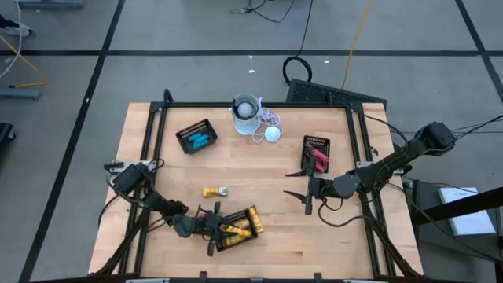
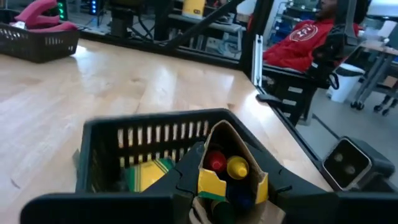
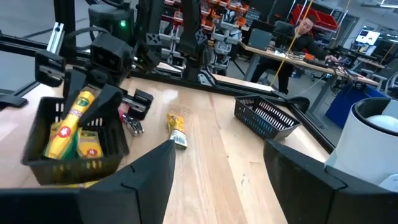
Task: Pick & Place School Supplies
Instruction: Put the yellow crayon box into the bottom black bin
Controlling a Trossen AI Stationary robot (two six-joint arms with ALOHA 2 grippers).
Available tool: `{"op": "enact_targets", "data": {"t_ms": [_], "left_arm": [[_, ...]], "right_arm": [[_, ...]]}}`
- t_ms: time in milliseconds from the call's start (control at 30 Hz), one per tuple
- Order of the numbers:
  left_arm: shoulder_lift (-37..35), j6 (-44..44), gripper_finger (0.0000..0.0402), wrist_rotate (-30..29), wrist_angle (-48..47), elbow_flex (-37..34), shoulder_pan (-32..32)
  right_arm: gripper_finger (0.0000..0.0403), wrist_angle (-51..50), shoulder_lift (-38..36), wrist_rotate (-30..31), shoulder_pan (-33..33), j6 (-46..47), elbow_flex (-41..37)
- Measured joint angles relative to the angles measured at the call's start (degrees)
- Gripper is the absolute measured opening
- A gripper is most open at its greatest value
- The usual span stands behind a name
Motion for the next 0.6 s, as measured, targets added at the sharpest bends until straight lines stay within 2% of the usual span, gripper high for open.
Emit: {"op": "enact_targets", "data": {"t_ms": [333,600], "left_arm": [[0.0,-2.1,0.0078,-3.2,-1.7,0.0,-2.4],[0.0,-2.3,0.0152,-1.2,-1.7,-0.1,-2.3]], "right_arm": [[0.0235,-2.0,0.0,-0.2,0.0,1.8,0.0],[0.0235,-2.5,0.0,-0.2,0.0,2.8,0.0]]}}
